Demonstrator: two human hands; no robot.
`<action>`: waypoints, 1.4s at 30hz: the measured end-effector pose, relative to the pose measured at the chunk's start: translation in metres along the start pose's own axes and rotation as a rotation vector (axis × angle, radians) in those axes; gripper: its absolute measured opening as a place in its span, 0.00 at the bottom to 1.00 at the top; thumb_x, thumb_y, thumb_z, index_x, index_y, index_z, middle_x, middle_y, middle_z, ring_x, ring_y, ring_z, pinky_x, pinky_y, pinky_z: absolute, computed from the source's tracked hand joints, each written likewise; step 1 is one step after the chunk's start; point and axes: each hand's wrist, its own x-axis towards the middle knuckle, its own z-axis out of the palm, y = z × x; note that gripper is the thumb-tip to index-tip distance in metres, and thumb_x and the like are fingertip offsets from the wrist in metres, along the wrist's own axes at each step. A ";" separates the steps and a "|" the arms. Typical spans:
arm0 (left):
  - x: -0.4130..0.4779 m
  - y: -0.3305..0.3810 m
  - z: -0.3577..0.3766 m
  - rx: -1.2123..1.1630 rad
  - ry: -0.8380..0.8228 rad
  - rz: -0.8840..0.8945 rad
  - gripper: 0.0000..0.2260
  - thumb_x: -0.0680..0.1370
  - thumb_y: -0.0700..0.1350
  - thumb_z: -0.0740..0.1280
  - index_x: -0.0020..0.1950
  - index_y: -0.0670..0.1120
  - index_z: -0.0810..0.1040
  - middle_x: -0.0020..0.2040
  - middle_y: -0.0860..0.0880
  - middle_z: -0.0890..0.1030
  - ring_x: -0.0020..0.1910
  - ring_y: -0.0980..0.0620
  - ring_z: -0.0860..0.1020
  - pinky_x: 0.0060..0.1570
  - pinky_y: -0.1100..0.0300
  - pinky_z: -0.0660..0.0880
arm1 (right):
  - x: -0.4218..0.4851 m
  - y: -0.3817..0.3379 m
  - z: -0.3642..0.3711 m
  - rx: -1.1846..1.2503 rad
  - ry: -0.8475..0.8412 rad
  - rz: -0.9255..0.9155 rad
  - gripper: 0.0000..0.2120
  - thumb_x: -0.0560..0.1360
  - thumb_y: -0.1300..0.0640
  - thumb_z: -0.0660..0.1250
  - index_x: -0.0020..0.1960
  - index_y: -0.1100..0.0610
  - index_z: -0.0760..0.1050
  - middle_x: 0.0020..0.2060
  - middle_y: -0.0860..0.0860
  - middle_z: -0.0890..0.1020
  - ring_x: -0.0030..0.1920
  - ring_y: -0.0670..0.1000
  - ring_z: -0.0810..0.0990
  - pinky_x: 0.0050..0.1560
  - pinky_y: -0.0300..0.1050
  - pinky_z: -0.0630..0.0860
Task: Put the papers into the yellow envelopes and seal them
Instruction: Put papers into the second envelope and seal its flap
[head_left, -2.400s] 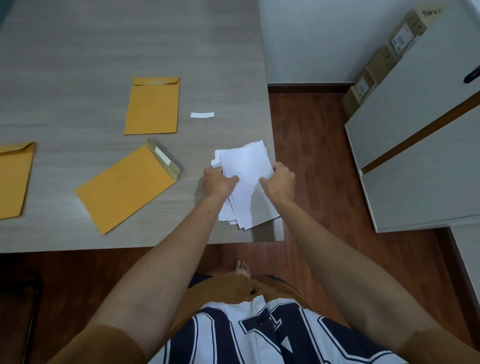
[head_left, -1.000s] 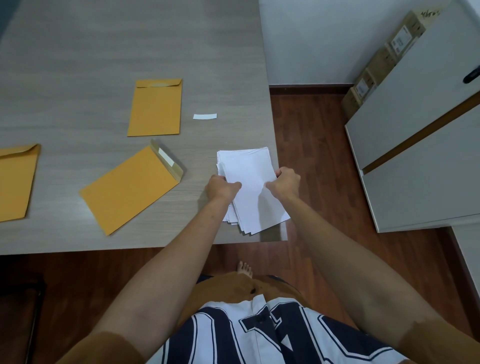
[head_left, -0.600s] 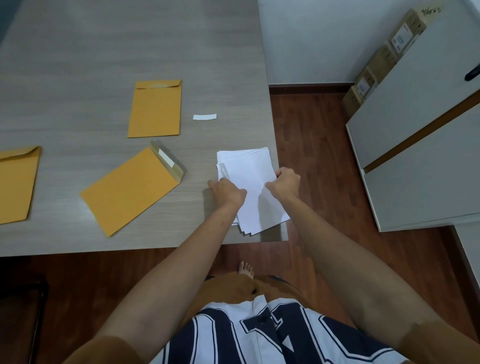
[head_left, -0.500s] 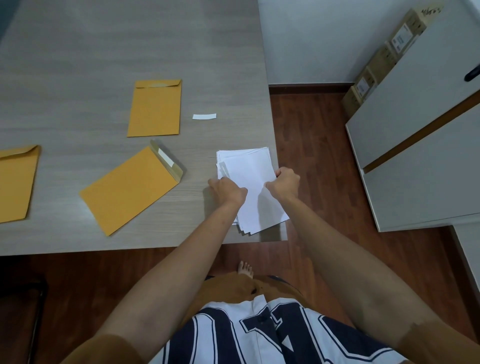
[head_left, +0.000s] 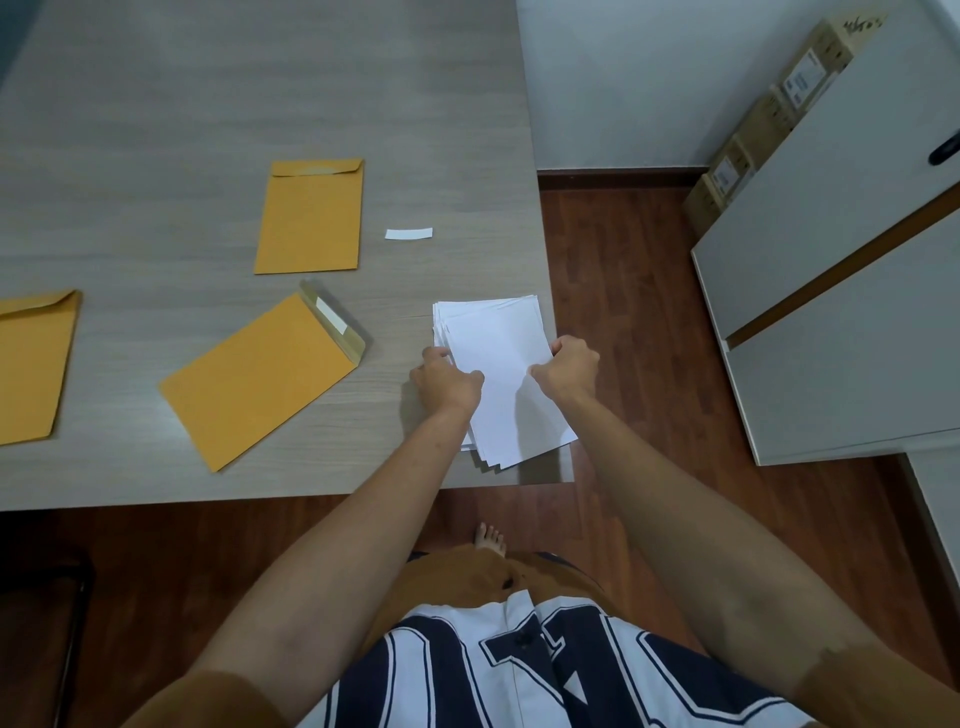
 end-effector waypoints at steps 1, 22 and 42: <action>0.001 -0.002 0.000 -0.016 0.009 0.002 0.24 0.72 0.38 0.73 0.65 0.46 0.70 0.64 0.43 0.68 0.35 0.55 0.70 0.29 0.66 0.64 | 0.000 0.000 0.000 0.003 -0.002 0.002 0.10 0.69 0.63 0.71 0.50 0.61 0.78 0.47 0.56 0.82 0.49 0.55 0.81 0.41 0.41 0.74; -0.007 -0.002 0.002 -0.038 -0.076 0.092 0.14 0.69 0.40 0.73 0.48 0.44 0.70 0.40 0.52 0.76 0.39 0.49 0.76 0.28 0.66 0.68 | 0.001 0.001 0.002 0.005 -0.004 0.008 0.08 0.68 0.63 0.71 0.47 0.61 0.78 0.44 0.55 0.83 0.45 0.55 0.81 0.38 0.40 0.73; 0.009 0.024 -0.028 -0.452 -0.287 0.069 0.20 0.74 0.30 0.67 0.65 0.42 0.74 0.59 0.45 0.82 0.57 0.44 0.81 0.60 0.45 0.77 | -0.005 -0.029 -0.014 0.441 -0.085 0.045 0.23 0.68 0.39 0.73 0.55 0.53 0.75 0.50 0.46 0.80 0.46 0.46 0.80 0.43 0.39 0.75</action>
